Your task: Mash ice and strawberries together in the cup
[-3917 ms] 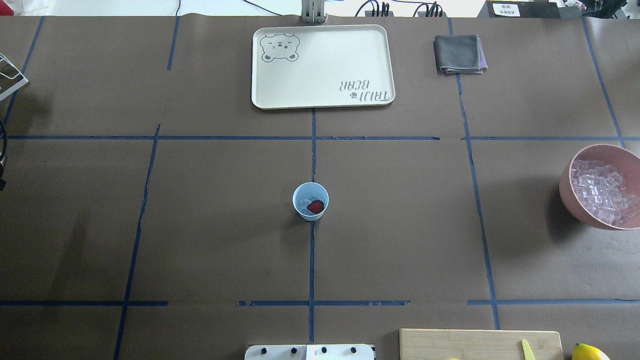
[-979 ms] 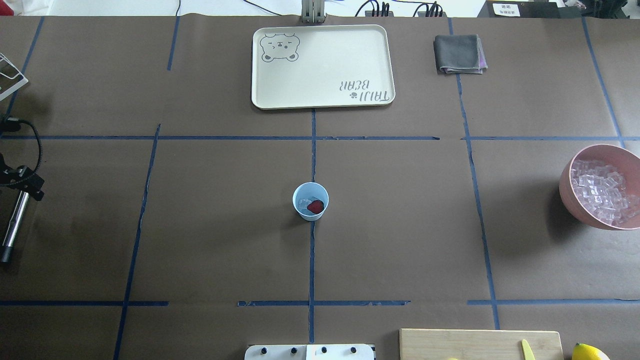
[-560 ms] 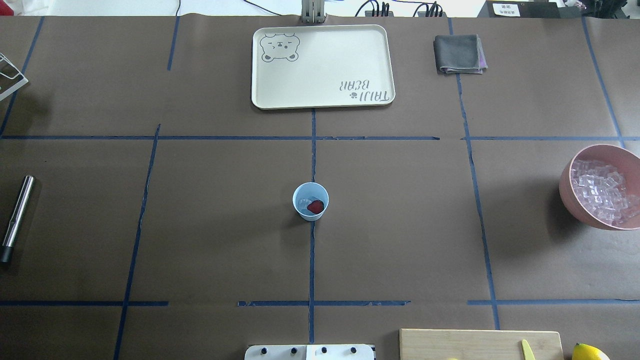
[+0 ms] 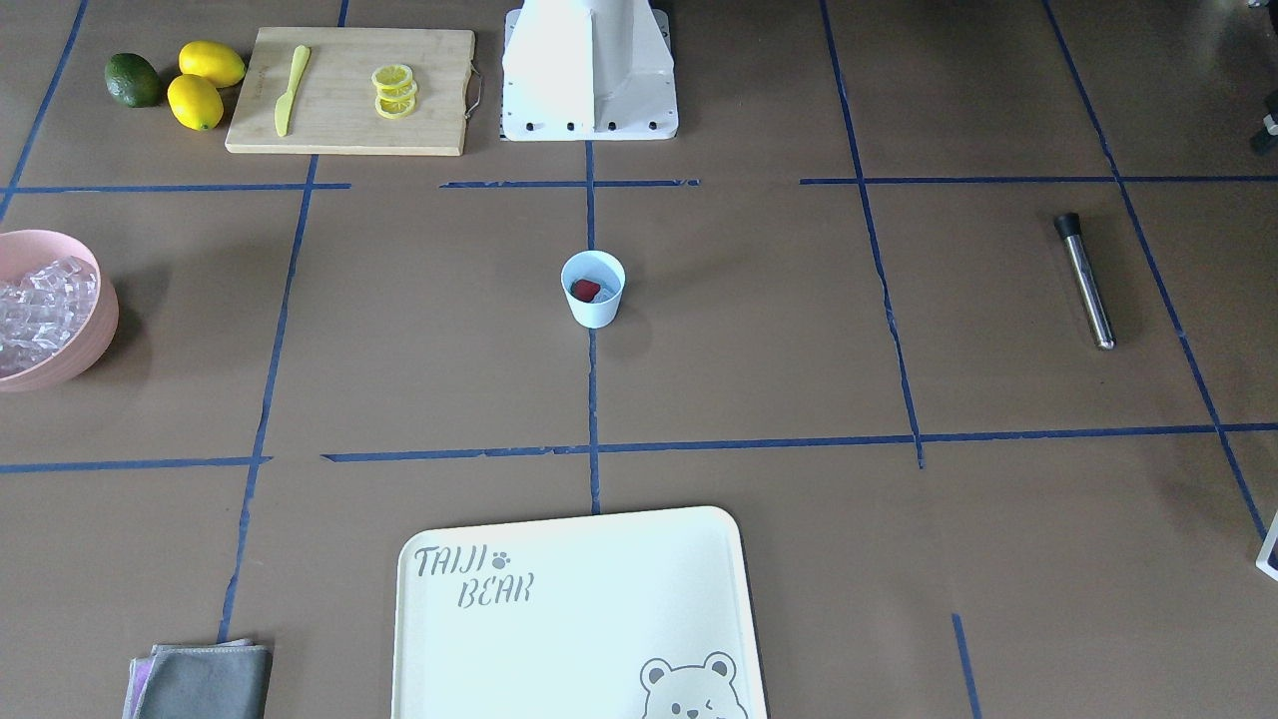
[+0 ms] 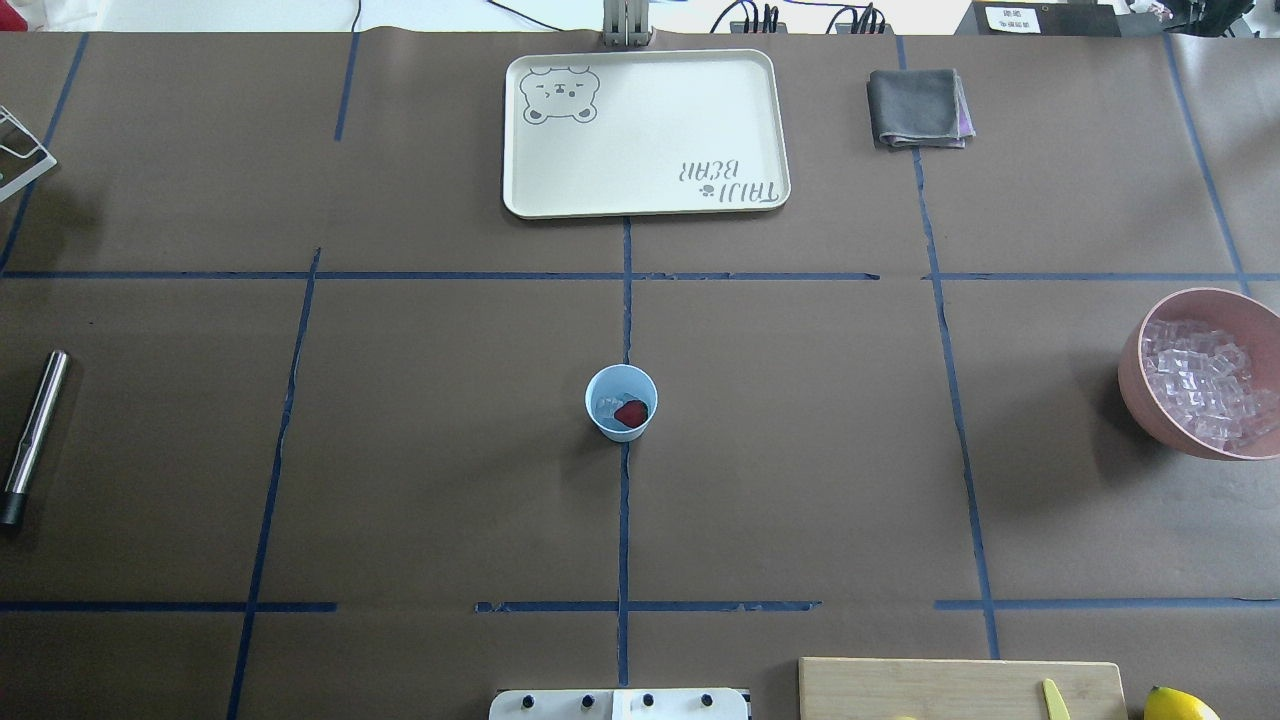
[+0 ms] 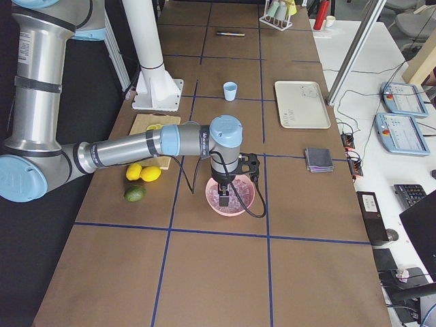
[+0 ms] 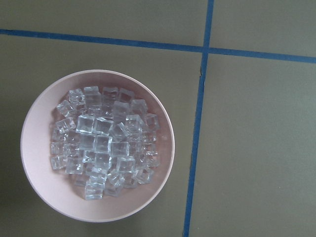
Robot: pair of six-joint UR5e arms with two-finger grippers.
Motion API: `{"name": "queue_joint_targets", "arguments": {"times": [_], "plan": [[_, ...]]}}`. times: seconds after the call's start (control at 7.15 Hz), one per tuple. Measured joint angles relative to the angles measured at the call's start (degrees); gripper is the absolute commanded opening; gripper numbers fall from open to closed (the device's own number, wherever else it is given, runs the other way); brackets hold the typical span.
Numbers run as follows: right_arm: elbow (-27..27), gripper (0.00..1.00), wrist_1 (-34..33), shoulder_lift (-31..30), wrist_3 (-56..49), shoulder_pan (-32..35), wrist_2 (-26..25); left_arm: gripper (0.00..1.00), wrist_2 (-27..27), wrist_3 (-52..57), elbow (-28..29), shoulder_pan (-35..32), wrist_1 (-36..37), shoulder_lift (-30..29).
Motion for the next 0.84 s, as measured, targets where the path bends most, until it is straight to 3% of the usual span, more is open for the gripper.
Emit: {"name": "queue_joint_targets", "arguments": {"times": [0.42,0.84], "plan": [[-3.58,1.00,-1.50,0.18,-6.12,2.69,-0.11,1.00,-0.06,2.57,9.30,-2.47,-1.17,-1.12],[-4.44,1.00,-1.14,-0.19,-6.06,2.80,-0.43,1.00,-0.06,-1.47,12.36,-2.24,-3.35,-2.98]]}}
